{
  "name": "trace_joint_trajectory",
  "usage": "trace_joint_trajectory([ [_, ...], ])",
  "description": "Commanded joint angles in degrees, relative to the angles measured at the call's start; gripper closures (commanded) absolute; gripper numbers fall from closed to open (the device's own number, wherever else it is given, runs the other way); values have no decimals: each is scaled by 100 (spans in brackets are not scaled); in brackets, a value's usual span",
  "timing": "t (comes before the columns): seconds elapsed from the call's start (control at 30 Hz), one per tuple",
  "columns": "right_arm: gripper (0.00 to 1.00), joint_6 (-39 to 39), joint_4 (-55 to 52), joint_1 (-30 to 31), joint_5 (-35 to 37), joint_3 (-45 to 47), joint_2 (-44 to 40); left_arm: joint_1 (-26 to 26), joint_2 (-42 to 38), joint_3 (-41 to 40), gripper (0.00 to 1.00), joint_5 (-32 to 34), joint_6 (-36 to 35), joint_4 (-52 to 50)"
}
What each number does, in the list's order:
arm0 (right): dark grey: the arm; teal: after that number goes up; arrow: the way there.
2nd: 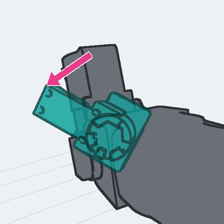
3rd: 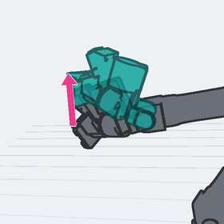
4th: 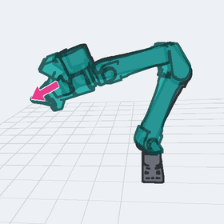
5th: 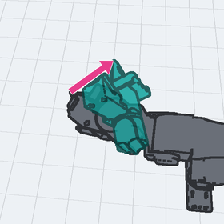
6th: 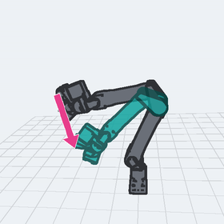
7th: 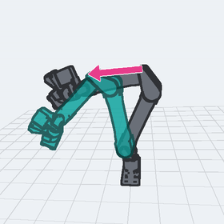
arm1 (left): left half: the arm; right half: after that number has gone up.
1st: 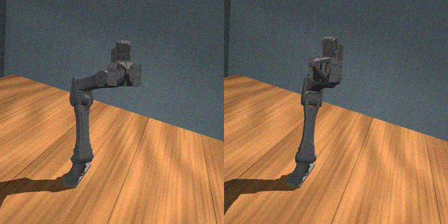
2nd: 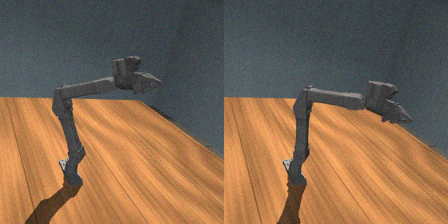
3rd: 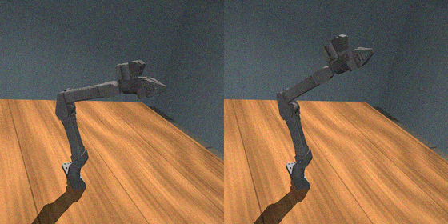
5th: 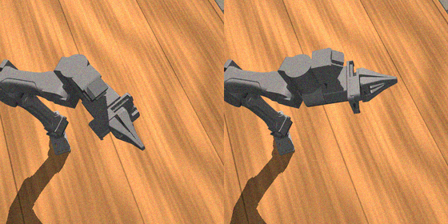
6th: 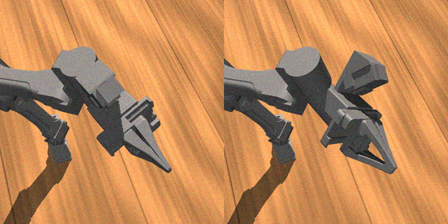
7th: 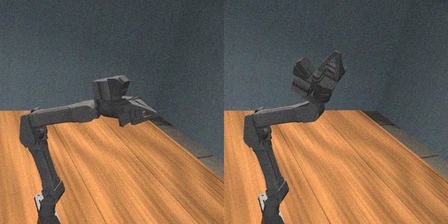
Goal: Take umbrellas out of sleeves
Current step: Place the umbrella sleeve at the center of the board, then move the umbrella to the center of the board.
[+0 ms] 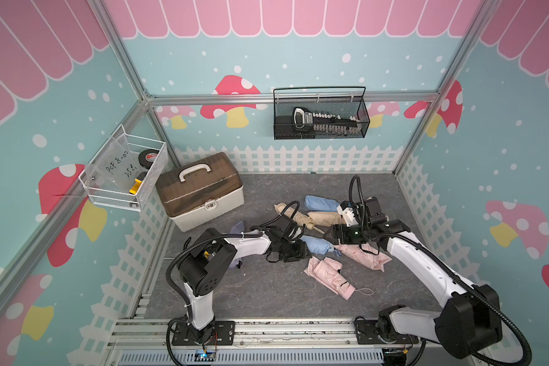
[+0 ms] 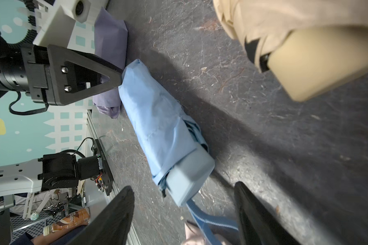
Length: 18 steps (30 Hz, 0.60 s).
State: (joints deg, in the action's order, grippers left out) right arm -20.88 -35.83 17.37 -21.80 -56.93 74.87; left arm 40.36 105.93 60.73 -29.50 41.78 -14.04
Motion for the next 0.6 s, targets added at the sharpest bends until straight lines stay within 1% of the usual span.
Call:
trace_joint_trajectory([
  [0.0, 19, 1092, -475, 92, 482, -390, 418, -178, -430, -83, 39, 246, -238, -438],
  [0.1, 20, 2139, -601, 509, 855, -739, 887, -361, -786, -242, 39, 436, -310, -628],
  [0.17, 20, 3028, -532, 951, 1094, -875, 1097, -520, -1037, -380, 38, 523, -333, -699],
  [0.23, 20, 3665, -429, 1242, 1244, -996, 1311, -675, -1250, -523, 38, 543, -349, -723],
  [0.4, 20, 4515, -389, 1514, 1522, -1371, 2038, -971, -1662, -808, 38, 651, -427, -846],
  [0.57, 21, 4766, -483, 1542, 1710, -1568, 2559, -1190, -1949, -1048, 38, 630, -416, -880],
])
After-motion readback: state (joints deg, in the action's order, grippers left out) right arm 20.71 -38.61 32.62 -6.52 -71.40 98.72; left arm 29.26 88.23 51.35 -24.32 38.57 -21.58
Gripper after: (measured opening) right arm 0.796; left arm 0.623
